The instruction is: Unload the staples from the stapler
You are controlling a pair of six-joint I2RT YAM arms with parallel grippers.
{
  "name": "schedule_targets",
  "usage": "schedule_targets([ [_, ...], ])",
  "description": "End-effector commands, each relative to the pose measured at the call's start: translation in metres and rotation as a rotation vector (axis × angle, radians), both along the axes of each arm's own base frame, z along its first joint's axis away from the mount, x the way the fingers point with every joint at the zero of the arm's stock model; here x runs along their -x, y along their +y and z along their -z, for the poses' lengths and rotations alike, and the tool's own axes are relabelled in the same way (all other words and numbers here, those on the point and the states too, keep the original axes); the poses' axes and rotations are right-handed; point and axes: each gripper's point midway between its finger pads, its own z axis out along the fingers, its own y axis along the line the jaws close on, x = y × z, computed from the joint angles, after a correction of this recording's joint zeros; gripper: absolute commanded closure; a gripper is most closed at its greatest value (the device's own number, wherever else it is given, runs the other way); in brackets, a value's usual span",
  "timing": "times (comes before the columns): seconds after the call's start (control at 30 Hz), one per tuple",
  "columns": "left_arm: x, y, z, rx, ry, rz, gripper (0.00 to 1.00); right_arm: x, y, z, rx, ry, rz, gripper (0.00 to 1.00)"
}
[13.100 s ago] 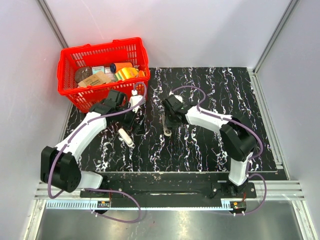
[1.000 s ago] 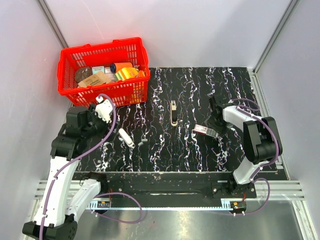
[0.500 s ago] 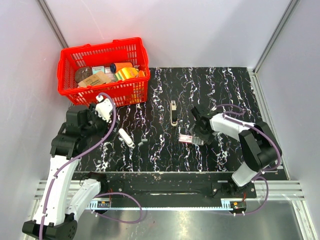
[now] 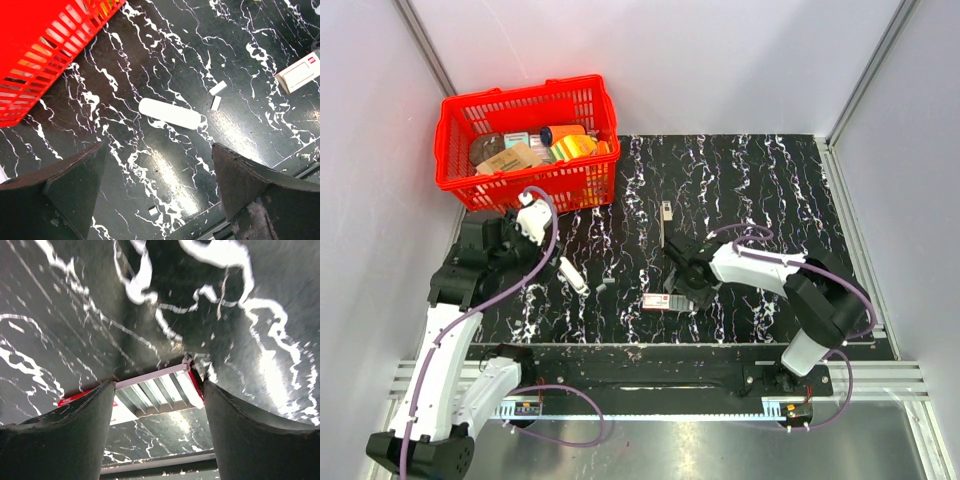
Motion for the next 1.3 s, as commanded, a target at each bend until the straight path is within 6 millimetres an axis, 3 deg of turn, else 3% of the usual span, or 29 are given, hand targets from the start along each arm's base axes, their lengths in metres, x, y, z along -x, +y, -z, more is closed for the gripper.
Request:
schedule_targets([
  [0.0,-0.011,-0.005,0.000,0.015,-0.027,0.023,0.09,0.034,0.006,0.022,0.031,0.094,0.042,0.23],
  [0.13,-0.016,-0.009,0.007,0.011,-0.015,0.054,0.08,0.032,0.005,0.015,0.031,0.070,0.050,0.23],
  [0.23,-0.020,-0.016,0.012,0.020,-0.001,0.092,0.05,0.020,0.008,-0.001,0.029,0.011,0.038,0.20],
  [0.4,-0.032,-0.031,0.029,-0.016,0.042,0.164,0.04,-0.016,0.015,-0.054,-0.012,-0.208,-0.028,0.13],
  [0.53,-0.036,-0.056,0.056,-0.100,0.085,0.267,0.04,-0.051,0.009,-0.105,-0.059,-0.522,-0.068,0.08],
  [0.63,-0.039,-0.075,0.076,-0.148,0.122,0.344,0.04,-0.061,0.005,-0.125,-0.090,-0.676,-0.104,0.08],
  [0.8,-0.047,-0.098,0.112,-0.234,0.192,0.439,0.05,-0.071,0.009,-0.123,-0.083,-0.811,-0.197,0.05],
  [1.0,-0.058,-0.120,0.136,-0.293,0.248,0.539,0.06,-0.070,0.016,-0.109,-0.102,-0.870,-0.297,0.04],
  [1.27,-0.062,-0.127,0.162,-0.335,0.300,0.580,0.11,-0.067,0.017,-0.107,-0.175,-0.931,-0.322,0.07],
])
